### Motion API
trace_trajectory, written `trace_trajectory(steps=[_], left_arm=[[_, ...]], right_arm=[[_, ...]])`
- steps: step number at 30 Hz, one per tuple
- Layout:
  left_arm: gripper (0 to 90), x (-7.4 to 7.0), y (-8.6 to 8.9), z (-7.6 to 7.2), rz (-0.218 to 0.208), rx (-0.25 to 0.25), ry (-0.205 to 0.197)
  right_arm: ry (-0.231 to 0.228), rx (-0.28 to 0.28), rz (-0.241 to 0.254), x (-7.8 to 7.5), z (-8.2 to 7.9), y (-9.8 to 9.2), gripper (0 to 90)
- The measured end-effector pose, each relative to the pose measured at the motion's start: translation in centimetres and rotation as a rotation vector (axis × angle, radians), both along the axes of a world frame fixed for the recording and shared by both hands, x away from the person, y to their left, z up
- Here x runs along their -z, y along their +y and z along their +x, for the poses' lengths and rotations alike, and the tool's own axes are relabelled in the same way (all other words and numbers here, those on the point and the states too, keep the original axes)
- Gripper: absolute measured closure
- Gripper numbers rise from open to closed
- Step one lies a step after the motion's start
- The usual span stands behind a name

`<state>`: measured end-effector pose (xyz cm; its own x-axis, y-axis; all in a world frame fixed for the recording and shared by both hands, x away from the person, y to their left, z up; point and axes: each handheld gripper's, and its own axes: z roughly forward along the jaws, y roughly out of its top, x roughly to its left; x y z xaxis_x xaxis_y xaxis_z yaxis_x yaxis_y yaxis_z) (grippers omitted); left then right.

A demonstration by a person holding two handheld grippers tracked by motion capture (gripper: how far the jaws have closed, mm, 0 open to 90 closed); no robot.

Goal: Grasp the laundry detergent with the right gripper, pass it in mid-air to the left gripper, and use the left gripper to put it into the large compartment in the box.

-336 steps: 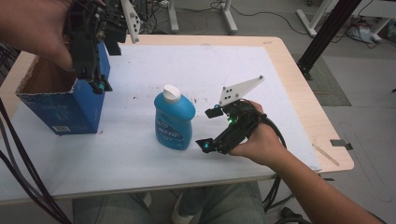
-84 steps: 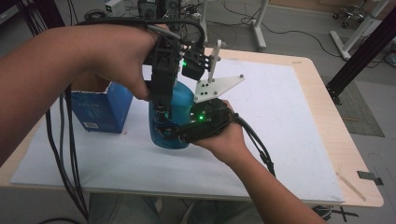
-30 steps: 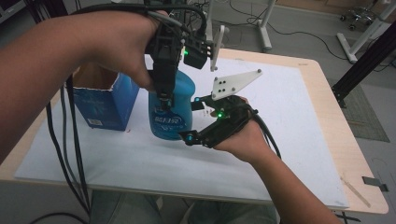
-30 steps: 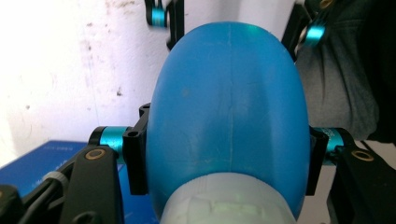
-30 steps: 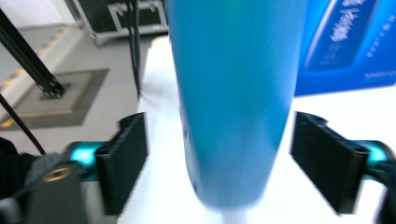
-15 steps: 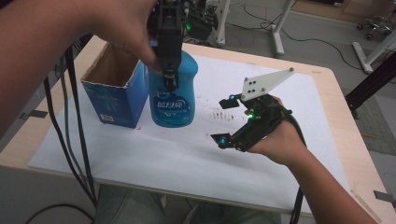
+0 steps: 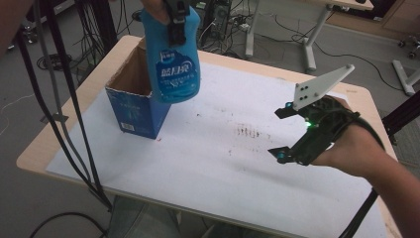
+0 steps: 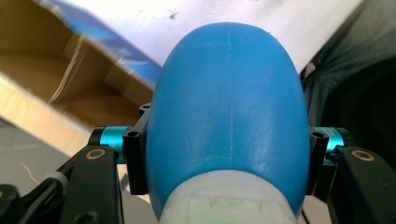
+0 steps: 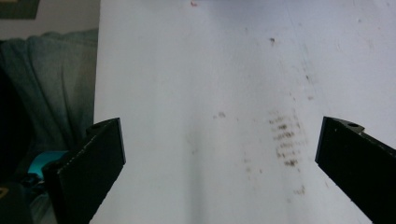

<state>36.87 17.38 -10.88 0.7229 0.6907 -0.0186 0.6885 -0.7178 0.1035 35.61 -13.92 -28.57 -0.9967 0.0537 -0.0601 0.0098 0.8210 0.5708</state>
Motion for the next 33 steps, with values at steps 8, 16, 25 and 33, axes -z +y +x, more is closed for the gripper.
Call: trace_trajectory(steps=[8,16,25,33], left_arm=[[38.2,-0.4,4.3,1.1,0.029,-0.209,0.004],[38.2,0.6,7.1,2.5,0.051,-0.387,0.028],[38.2,3.6,7.5,4.3,0.073,-0.433,0.059],[38.2,7.8,7.5,5.4,0.087,-0.258,0.055]], right_arm=[[-0.006,0.014,-0.105,-2.3,0.8,-2.1,0.6],[0.004,0.047,-0.175,-3.3,1.5,-3.8,0.7],[-0.007,0.07,-0.19,-3.7,1.7,-4.5,0.7],[-0.009,0.088,-0.184,-3.3,1.4,-5.1,0.7]])
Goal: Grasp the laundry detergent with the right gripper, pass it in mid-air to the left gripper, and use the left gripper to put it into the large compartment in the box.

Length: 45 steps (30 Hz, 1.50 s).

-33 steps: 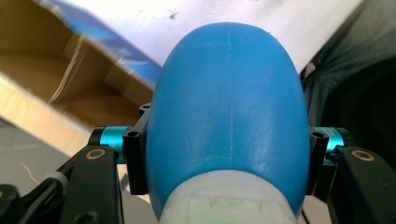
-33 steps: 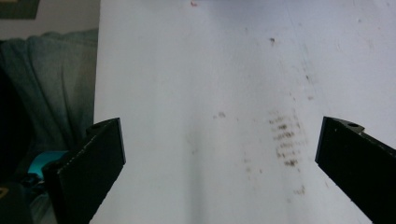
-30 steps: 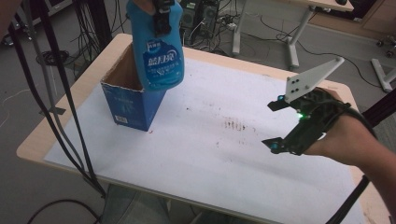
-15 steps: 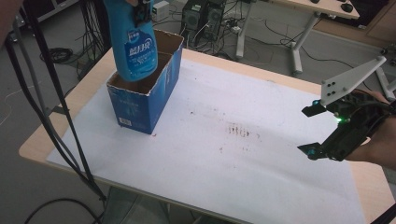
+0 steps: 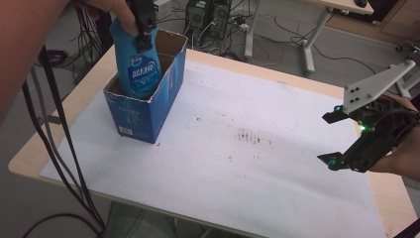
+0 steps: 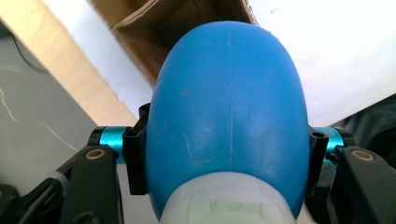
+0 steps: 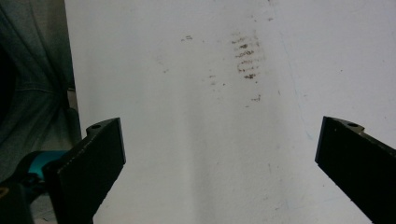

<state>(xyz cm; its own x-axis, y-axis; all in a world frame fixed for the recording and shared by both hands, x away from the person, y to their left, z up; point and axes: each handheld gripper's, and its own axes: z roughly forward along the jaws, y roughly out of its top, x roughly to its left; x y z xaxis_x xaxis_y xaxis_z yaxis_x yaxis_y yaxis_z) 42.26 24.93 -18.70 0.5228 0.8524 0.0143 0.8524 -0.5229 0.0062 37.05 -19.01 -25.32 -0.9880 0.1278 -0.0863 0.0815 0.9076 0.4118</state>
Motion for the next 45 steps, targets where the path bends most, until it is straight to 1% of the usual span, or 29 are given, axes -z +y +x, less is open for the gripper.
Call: trace_trajectory(steps=[4,6,8,9,10,11,12,13,14,15,16,19,20,21,26,28,29,30,32,33,35,37,39,40,41,42,45], left_arm=[[38.2,2.1,-0.2,0.4,0.013,0.075,0.023],[38.2,3.0,-0.5,0.5,0.023,0.137,0.037],[38.2,3.9,-0.9,0.5,0.038,0.225,0.053],[38.2,4.2,-1.1,0.5,0.034,0.24,0.051],[38.2,4.5,-1.2,0.6,0.044,0.274,0.061],[38.2,5.3,-1.5,0.6,0.044,0.306,0.059],[38.2,5.3,-1.5,0.6,0.044,0.306,0.059],[38.2,5.6,-1.5,0.7,0.049,0.332,0.059],[38.1,5.8,-1.6,0.7,0.055,0.355,0.055],[38.2,5.8,-1.6,0.7,0.055,0.355,0.055],[38.2,6.3,-1.7,0.6,0.067,0.395,0.044],[38.1,7.1,-1.8,0.5,0.081,0.46,0.022],[38.1,7.1,-1.8,0.5,0.081,0.46,0.022],[38.1,7.6,-1.9,0.6,0.082,0.494,0.011],[38.1,8.7,-1.7,0.6,0.073,0.514,-0.003],[38.0,9.2,-1.4,0.6,0.064,0.517,0.001],[38.0,9.2,-1.4,0.6,0.064,0.517,0.001],[38.0,9.7,-1.1,0.5,0.049,0.538,0.0],[38.0,10.1,-0.9,0.5,0.038,0.541,0.0],[38.0,10.3,-0.9,0.5,0.036,0.546,0.0],[37.9,10.7,-0.9,0.5,0.041,0.547,0.014],[37.9,10.7,-0.9,0.5,0.031,0.55,0.002],[37.7,10.7,-0.9,0.5,0.032,0.552,0.012],[37.7,10.7,-0.9,0.5,0.025,0.552,0.013],[37.6,10.7,-0.9,0.5,0.025,0.552,0.013],[37.6,10.6,-0.8,0.5,0.01,0.55,0.013],[35.6,10.4,-0.7,0.5,-0.001,0.548,0.004]], right_arm=[[0.003,0.011,-0.007,0.2,0.0,-0.4,0.7],[0.009,0.016,-0.007,0.1,0.0,-0.6,0.7],[0.012,0.017,-0.019,0.0,0.1,-0.8,0.7],[0.013,0.019,-0.03,0.0,0.2,-0.9,0.7],[0.017,0.02,-0.036,0.0,0.2,-1.0,0.7],[0.021,0.022,-0.042,0.0,0.3,-1.1,0.7],[0.021,0.022,-0.042,0.0,0.3,-1.1,0.7],[0.021,0.026,-0.056,-0.1,0.5,-1.3,0.7],[0.024,0.028,-0.058,-0.1,0.5,-1.4,0.7],[0.024,0.028,-0.058,-0.1,0.5,-1.4,0.7],[0.022,0.03,-0.063,-0.1,0.5,-1.5,0.7],[0.023,0.033,-0.066,-0.1,0.5,-1.8,0.7],[0.023,0.033,-0.066,-0.1,0.5,-1.8,0.7],[0.023,0.033,-0.068,-0.1,0.5,-1.8,0.7],[0.024,0.043,-0.076,0.1,0.8,-2.0,0.7],[0.026,0.047,-0.077,0.0,0.8,-2.0,0.7],[0.026,0.047,-0.077,0.0,0.8,-2.0,0.7],[0.026,0.045,-0.079,0.0,0.7,-2.1,0.7],[0.024,0.045,-0.081,-0.1,0.7,-2.1,0.7],[0.023,0.048,-0.082,-0.1,0.7,-2.1,0.7],[0.024,0.05,-0.082,-0.1,0.6,-2.1,0.7],[0.025,0.048,-0.087,-0.1,0.6,-2.0,0.7],[0.024,0.044,-0.088,0.0,0.6,-1.9,0.7],[0.024,0.045,-0.09,0.0,0.6,-1.8,0.7],[0.024,0.045,-0.09,0.0,0.6,-1.8,0.7],[0.023,0.041,-0.089,0.0,0.6,-1.8,0.7],[0.023,0.042,-0.089,0.1,0.6,-1.7,0.7]])
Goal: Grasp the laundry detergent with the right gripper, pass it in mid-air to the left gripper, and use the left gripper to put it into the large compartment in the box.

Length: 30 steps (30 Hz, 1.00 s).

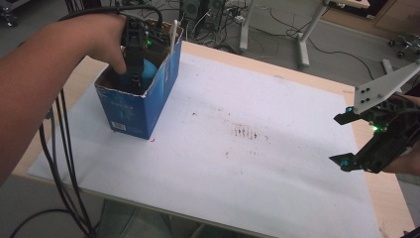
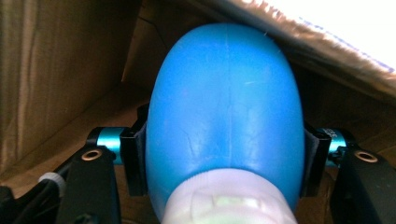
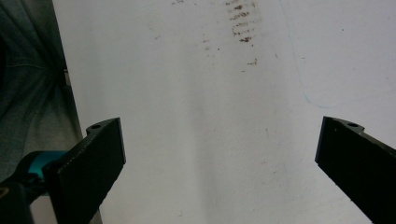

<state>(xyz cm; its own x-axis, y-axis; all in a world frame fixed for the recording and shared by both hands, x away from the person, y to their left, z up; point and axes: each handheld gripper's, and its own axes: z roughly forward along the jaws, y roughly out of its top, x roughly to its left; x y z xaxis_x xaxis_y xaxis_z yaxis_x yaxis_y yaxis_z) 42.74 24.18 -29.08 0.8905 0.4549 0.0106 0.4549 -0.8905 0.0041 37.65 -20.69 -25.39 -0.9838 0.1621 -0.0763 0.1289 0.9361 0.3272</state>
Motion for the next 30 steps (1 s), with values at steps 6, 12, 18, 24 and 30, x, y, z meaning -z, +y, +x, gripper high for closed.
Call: trace_trajectory(steps=[6,12,18,24,30], left_arm=[[27.8,-0.6,-0.1,-0.3,0.02,0.002,0.002],[25.5,-1.9,-0.2,-0.4,0.029,0.001,-0.015],[24.8,-3.6,0.0,-0.6,0.031,-0.003,-0.029],[20.8,-6.1,-0.3,-1.3,0.038,0.005,-0.034],[17.4,-8.8,-1.3,-1.9,0.031,0.032,-0.043]], right_arm=[[0.002,-0.003,-0.001,0.1,0.2,0.1,0.7],[0.007,-0.005,-0.001,0.0,0.2,0.0,0.7],[0.005,-0.001,-0.004,-0.3,0.3,-0.3,0.7],[-0.001,-0.004,-0.02,-1.6,0.7,-0.7,0.7],[0.009,0.008,-0.04,-2.3,1.6,-1.2,0.7]])
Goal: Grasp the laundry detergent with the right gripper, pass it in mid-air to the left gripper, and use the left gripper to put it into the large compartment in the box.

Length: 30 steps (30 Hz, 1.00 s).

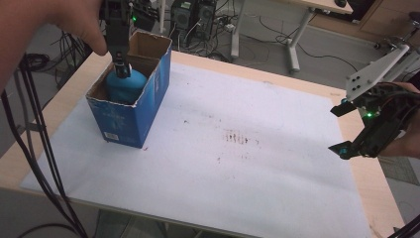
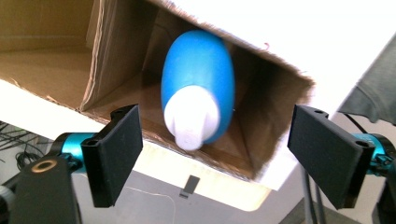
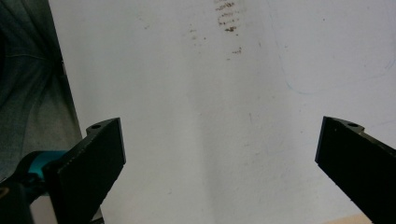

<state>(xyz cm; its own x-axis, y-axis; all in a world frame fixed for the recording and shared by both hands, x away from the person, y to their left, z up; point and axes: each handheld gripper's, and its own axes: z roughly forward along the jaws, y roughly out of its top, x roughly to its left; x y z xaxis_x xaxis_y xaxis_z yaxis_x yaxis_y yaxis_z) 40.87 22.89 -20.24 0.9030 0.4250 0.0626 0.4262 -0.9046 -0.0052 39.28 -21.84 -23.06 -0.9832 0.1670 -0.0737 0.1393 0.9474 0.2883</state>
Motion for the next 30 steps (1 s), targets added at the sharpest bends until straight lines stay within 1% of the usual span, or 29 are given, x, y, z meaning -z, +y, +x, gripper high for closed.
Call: trace_trajectory(steps=[5,8,11,14,15,16,18,19,21,23,26,28,30], left_arm=[[14.8,-1.8,-1.5,-0.4,-0.007,0.046,-0.003],[13.0,-2.3,-2.5,-0.6,-0.015,0.07,0.015],[11.7,-2.6,-3.6,-0.7,-0.022,0.094,0.019],[9.6,-2.5,-4.8,-0.8,-0.018,0.12,0.026],[9.1,-2.3,-5.3,-0.8,-0.017,0.132,0.028],[7.8,-2.2,-5.5,-0.9,-0.012,0.138,0.033],[7.7,-2.0,-6.4,-0.9,-0.008,0.169,0.033],[6.0,-2.0,-6.8,-0.9,-0.006,0.18,0.032],[5.5,-1.9,-7.5,-0.8,-0.009,0.199,0.031],[2.6,-1.7,-8.0,-0.8,-0.014,0.219,0.027],[2.5,-1.3,-8.9,-0.7,-0.019,0.247,0.034],[1.8,-1.0,-9.4,-0.5,-0.02,0.254,0.032],[1.6,-0.8,-9.9,-0.3,-0.024,0.262,0.02]], right_arm=[[0.016,0.0,-0.014,-0.4,0.7,-0.3,0.7],[0.018,-0.004,-0.045,-0.6,0.9,-0.4,0.7],[0.017,-0.014,-0.068,-1.0,1.0,-0.3,0.7],[0.02,-0.02,-0.092,-1.3,1.1,-0.2,0.7],[0.024,-0.026,-0.105,-1.3,1.0,-0.1,0.7],[0.025,-0.039,-0.13,-1.3,1.0,0.0,0.7],[0.029,-0.052,-0.157,-1.2,1.0,0.2,0.7],[0.037,-0.053,-0.165,-1.0,1.0,0.3,0.7],[0.043,-0.063,-0.179,-0.7,1.1,0.4,0.7],[0.042,-0.066,-0.19,-0.5,1.3,0.6,0.7],[0.052,-0.059,-0.204,0.1,1.6,0.7,0.7],[0.051,-0.057,-0.216,0.5,1.9,0.7,0.7],[0.051,-0.051,-0.221,0.8,2.3,0.6,0.7]])
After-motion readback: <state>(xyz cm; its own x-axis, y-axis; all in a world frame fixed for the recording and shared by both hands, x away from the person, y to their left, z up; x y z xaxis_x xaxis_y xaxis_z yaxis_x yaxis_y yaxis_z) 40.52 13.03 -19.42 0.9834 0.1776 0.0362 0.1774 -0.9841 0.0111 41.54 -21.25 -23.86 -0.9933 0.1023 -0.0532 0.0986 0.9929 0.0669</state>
